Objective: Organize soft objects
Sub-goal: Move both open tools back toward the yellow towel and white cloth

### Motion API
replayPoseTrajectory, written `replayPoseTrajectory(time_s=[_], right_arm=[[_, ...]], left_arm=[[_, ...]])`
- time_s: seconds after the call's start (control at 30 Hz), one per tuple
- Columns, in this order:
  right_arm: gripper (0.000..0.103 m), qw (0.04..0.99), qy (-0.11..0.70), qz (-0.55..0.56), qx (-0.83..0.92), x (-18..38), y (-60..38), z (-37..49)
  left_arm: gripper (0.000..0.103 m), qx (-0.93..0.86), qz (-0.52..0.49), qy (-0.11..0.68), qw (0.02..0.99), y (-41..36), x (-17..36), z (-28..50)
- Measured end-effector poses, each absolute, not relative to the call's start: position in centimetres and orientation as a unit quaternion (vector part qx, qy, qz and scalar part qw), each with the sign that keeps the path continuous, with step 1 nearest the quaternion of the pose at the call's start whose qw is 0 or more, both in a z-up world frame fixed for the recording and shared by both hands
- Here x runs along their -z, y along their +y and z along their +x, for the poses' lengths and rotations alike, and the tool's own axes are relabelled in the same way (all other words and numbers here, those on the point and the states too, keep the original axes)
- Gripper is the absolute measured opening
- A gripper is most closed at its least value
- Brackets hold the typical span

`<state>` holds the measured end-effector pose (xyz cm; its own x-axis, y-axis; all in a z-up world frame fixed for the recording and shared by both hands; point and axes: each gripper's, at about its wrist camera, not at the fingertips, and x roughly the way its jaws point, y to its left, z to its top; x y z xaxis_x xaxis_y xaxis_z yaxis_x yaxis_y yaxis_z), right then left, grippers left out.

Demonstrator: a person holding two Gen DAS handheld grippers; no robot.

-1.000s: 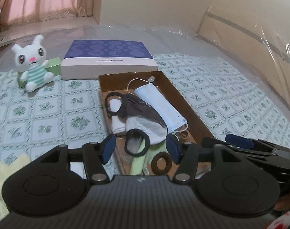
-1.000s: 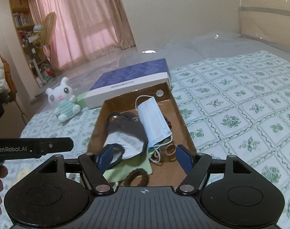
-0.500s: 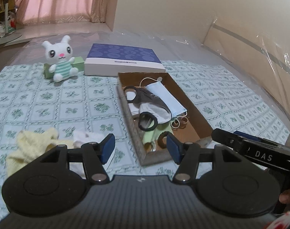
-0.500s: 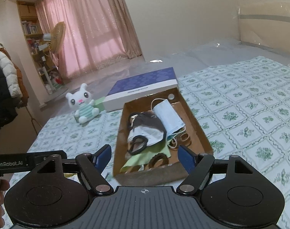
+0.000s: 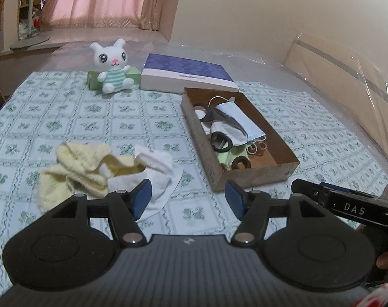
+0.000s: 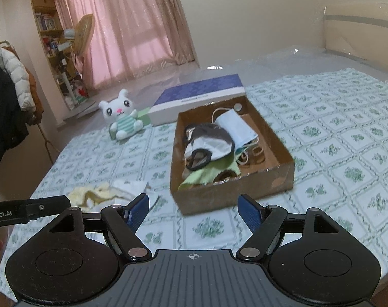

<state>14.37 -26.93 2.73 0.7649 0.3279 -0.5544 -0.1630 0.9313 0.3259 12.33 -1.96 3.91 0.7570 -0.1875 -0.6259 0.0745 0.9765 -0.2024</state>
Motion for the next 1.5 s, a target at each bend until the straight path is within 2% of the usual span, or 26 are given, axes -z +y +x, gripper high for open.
replayPoseTrajectory(time_s=[0.77,1.5], right_arm=[[0.076,0.91,0.342,0.153,-0.178,0.5,-22.6,12.7],[0.077,0.897,0.377,0.098,-0.208,3.0,-19.3,13.3]], left_arm=[[0.061,-0.017,-0.078,0.352,0.933,3.4,-1.3,8.6],[0.061,-0.041,-0.074,0.374,0.924,5.4,1.4,8.9]])
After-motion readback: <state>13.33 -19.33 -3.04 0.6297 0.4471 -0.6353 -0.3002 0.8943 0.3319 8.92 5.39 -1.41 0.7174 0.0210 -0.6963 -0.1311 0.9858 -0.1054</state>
